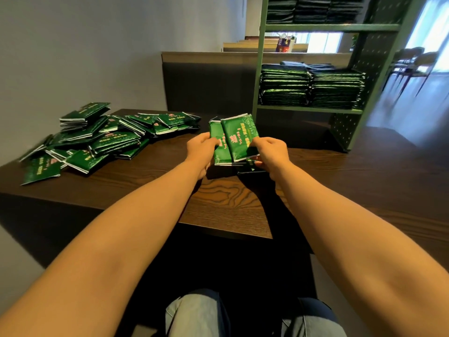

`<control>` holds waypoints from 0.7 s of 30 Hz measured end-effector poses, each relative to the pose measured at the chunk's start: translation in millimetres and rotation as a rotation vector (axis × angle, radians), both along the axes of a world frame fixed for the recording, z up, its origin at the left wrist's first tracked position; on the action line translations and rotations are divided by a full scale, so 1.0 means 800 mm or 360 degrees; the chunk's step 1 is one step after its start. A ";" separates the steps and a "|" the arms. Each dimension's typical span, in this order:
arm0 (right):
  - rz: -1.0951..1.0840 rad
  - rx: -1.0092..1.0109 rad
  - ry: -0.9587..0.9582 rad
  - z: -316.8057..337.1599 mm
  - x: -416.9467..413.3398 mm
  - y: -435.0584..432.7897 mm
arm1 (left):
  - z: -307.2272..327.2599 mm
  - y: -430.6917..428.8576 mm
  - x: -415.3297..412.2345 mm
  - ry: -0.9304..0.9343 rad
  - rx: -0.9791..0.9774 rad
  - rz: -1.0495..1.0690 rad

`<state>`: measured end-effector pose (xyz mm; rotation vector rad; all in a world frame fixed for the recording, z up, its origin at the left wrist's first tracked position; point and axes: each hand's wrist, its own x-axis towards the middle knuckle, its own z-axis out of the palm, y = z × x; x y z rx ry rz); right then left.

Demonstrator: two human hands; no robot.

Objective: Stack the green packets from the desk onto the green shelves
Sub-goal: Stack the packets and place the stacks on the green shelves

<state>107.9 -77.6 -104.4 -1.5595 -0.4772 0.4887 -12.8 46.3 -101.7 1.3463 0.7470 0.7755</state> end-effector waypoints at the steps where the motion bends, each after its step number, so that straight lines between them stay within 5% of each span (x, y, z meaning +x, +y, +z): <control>1: -0.0009 0.0003 -0.0022 0.001 -0.003 0.004 | 0.007 -0.005 0.004 -0.0027 -0.0036 -0.0013; 6: -0.0027 -0.0050 -0.0220 0.000 -0.005 0.009 | 0.020 -0.025 0.017 -0.0007 0.0062 -0.0092; 11: 0.0088 0.0018 0.0033 -0.001 0.006 0.001 | 0.024 -0.039 0.028 -0.0007 0.0150 -0.0169; 16: -0.0029 0.0023 -0.0052 -0.015 0.022 -0.012 | 0.012 -0.043 0.043 0.0185 0.0503 -0.0040; 18: -0.0163 0.0004 -0.0140 -0.025 0.028 -0.017 | 0.001 -0.040 0.043 0.0403 0.0618 0.0032; 21: -0.0343 -0.0007 -0.0220 -0.037 0.031 -0.024 | -0.024 -0.035 0.035 0.1123 0.0904 0.0027</control>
